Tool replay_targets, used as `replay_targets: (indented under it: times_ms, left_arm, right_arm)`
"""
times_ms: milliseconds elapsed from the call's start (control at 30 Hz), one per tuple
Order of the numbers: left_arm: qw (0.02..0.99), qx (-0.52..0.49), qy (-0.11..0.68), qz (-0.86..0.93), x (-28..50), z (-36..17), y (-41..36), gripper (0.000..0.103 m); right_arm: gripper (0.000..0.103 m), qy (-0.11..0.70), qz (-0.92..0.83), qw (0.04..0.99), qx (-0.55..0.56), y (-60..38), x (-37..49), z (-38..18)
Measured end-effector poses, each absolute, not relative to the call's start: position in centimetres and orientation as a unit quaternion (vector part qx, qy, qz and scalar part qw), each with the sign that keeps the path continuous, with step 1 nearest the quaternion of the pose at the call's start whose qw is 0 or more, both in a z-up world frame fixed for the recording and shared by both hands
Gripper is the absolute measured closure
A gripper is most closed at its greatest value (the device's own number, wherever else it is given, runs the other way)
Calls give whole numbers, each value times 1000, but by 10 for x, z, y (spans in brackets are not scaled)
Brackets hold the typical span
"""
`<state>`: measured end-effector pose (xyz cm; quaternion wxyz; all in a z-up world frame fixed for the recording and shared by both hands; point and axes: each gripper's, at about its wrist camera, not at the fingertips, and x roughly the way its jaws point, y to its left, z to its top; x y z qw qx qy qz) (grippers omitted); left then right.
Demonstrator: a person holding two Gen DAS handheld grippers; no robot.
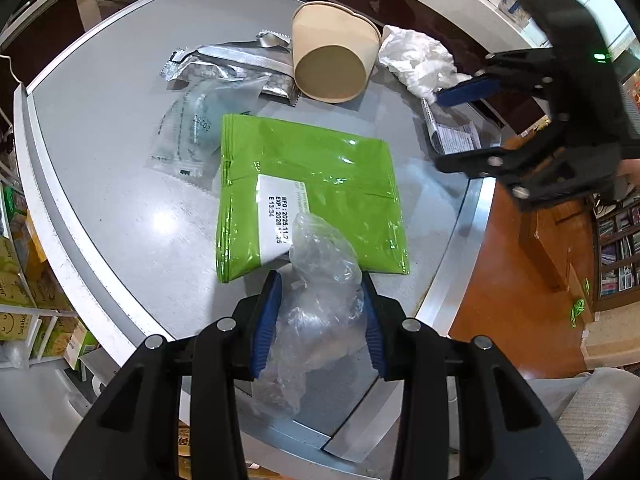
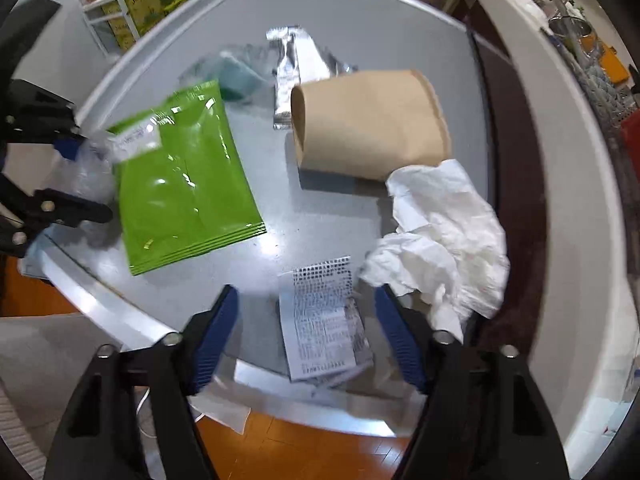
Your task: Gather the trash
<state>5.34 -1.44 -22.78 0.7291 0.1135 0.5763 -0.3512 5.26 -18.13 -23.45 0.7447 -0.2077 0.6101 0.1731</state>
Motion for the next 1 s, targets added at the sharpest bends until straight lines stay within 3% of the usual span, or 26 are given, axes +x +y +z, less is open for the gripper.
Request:
replay_targets:
  times_ms: [300, 367, 467, 633, 700, 733, 767, 1000]
  left_arm:
    - [726, 105, 581, -352, 55, -228, -14, 63]
    - [726, 100, 581, -353, 57, -228, -13, 63]
    - [722, 88, 586, -358, 56, -231, -11, 63]
    - [724, 94, 582, -359, 51, -226, -12, 63]
    - [725, 91, 581, -358, 51, -224, -10, 63]
    - [725, 90, 581, -358, 51, -223, -10, 63]
    - [726, 89, 581, -357, 51, -223, -10, 63]
    - [726, 84, 581, -358, 49, -222, -9, 63]
  right_arm:
    - [40, 617, 202, 735, -197, -193, 71, -244]
    - [56, 616, 211, 735, -191, -200, 74, -250]
    - [69, 617, 218, 737, -168, -206, 76, -246]
    - [70, 616, 224, 736, -170, -203, 75, -245]
    - [57, 611, 225, 736, -184, -205, 70, -238]
    - [33, 600, 221, 743, -194, -202, 65, -233]
    - [19, 584, 224, 753, -205, -202, 62, -229]
    - [19, 613, 262, 716, -205, -200, 70, -238]
